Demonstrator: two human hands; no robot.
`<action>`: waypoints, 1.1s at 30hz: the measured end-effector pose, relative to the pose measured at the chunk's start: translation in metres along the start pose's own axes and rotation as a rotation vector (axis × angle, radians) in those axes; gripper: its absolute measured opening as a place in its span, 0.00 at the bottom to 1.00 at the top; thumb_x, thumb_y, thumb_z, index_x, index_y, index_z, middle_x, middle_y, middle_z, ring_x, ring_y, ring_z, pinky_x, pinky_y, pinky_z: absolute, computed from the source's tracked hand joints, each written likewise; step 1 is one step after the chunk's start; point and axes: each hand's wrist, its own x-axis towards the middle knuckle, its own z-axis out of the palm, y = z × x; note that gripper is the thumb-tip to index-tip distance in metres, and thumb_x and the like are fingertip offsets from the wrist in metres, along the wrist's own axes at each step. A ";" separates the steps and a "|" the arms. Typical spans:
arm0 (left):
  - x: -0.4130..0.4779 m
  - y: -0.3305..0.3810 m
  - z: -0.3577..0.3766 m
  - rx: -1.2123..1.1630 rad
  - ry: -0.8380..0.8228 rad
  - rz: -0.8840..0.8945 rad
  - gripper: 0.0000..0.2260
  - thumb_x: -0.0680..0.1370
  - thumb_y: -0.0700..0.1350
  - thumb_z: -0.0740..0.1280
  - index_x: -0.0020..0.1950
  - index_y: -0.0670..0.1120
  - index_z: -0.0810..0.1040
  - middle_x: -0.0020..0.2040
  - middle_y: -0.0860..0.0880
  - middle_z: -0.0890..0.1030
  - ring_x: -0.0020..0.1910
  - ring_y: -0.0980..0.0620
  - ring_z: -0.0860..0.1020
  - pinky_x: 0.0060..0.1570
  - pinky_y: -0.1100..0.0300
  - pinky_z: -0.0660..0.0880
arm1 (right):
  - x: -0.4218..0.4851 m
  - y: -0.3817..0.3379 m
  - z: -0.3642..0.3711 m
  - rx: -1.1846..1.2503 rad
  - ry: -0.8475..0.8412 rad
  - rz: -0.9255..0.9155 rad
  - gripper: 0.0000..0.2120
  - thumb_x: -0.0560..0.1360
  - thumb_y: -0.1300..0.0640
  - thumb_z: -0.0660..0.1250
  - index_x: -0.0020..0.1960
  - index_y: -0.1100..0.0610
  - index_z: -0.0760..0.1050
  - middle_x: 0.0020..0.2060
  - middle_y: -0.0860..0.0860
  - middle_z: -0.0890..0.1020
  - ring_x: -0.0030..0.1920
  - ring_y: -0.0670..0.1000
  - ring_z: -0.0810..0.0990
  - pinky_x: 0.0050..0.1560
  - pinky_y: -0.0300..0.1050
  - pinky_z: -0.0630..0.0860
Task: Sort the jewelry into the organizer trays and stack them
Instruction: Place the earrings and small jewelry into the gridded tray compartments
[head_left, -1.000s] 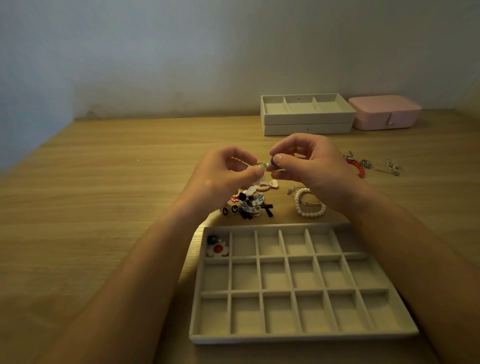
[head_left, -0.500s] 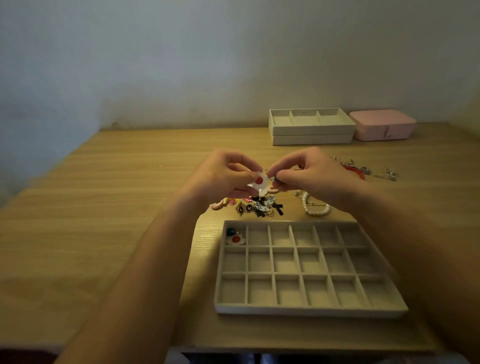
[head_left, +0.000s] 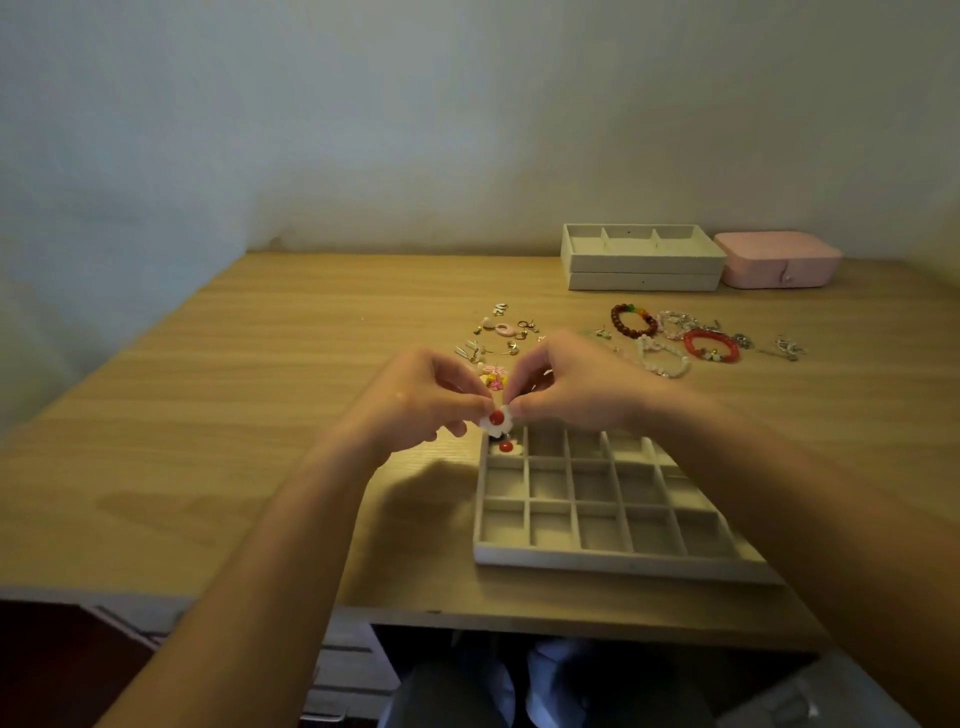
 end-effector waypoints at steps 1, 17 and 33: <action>0.000 -0.003 0.003 0.011 0.000 0.001 0.05 0.72 0.40 0.77 0.37 0.48 0.85 0.36 0.46 0.85 0.31 0.55 0.76 0.26 0.65 0.67 | 0.001 0.000 0.003 -0.051 -0.011 0.002 0.03 0.76 0.56 0.75 0.44 0.50 0.86 0.39 0.44 0.84 0.41 0.43 0.80 0.39 0.34 0.73; 0.004 -0.006 0.023 0.451 0.132 0.045 0.02 0.71 0.50 0.76 0.42 0.55 0.87 0.41 0.54 0.83 0.43 0.53 0.80 0.42 0.58 0.76 | 0.002 0.002 0.010 -0.236 -0.040 -0.031 0.06 0.75 0.60 0.73 0.44 0.50 0.87 0.40 0.43 0.84 0.42 0.42 0.79 0.37 0.33 0.71; -0.005 0.001 0.011 0.867 -0.005 0.293 0.10 0.80 0.51 0.65 0.56 0.61 0.85 0.55 0.54 0.77 0.57 0.53 0.74 0.53 0.54 0.73 | -0.004 0.003 0.008 -0.042 0.009 0.037 0.10 0.74 0.65 0.75 0.52 0.52 0.86 0.44 0.45 0.87 0.45 0.41 0.85 0.50 0.39 0.82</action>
